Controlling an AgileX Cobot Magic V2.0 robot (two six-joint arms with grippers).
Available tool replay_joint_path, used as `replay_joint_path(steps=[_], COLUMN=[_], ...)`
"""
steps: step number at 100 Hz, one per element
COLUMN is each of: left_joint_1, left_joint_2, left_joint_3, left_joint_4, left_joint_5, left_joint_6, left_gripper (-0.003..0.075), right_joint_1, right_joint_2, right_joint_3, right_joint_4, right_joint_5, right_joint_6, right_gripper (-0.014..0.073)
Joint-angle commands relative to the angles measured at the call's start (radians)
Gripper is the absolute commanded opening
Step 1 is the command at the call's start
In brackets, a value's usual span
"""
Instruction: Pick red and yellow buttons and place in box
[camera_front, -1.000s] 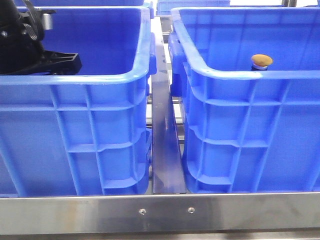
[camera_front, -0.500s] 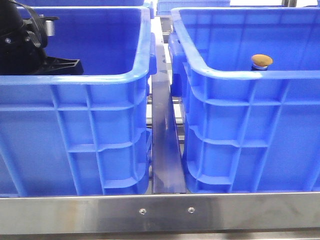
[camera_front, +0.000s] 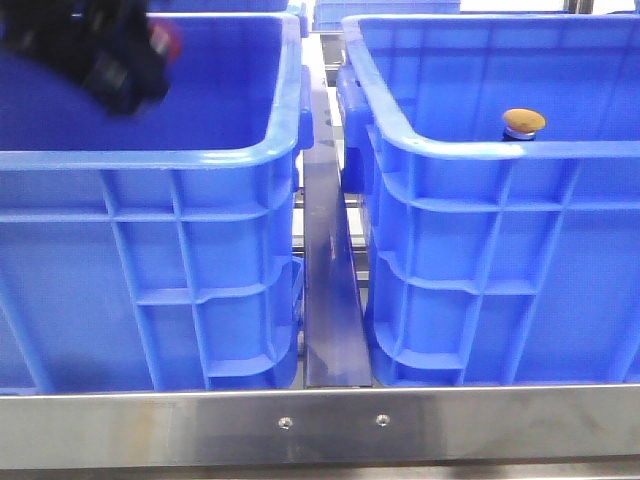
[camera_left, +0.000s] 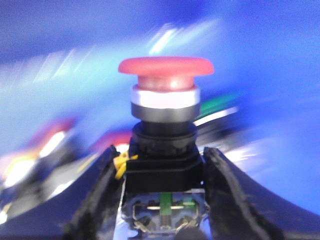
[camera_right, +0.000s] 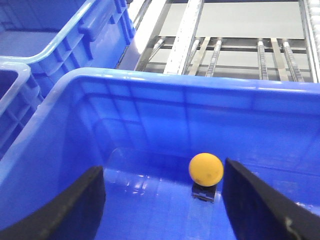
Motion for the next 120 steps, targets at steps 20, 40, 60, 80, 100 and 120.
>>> replay_joint_path(steps=[20,40,60,80,100,120], left_joint_1=[-0.174,-0.256,-0.309,-0.316,-0.316,-0.316], left_joint_2=[-0.098,-0.098,-0.098,-0.098,-0.098,-0.098], left_joint_3=[-0.035,-0.035,-0.035,-0.035,-0.035,-0.035], left_joint_4=[-0.047,-0.047,-0.047,-0.047,-0.047,-0.047], left_joint_5=[-0.142,-0.155,-0.176,-0.178,-0.178,-0.178], left_joint_6=[0.242,0.311,0.320,0.322,0.322,0.322], left_gripper=[0.0130,0.0130,0.0130,0.0130,0.0130,0.0130], right_joint_1=[-0.006,-0.006,0.010,0.104,0.136,0.137], right_joint_2=[-0.025,-0.019,0.028,0.101,0.158,0.172], right_joint_3=[-0.069,-0.135,-0.166,-0.182,-0.200,-0.200], right_joint_4=[0.041,0.058,0.200,0.279,0.287,0.292], right_joint_5=[0.201,0.472,0.678,0.692,0.675,0.671], right_joint_6=[0.068,0.223,0.269,0.269,0.268,0.268], right_gripper=[0.0520,0.0520,0.0520,0.0520,0.0520,0.0520])
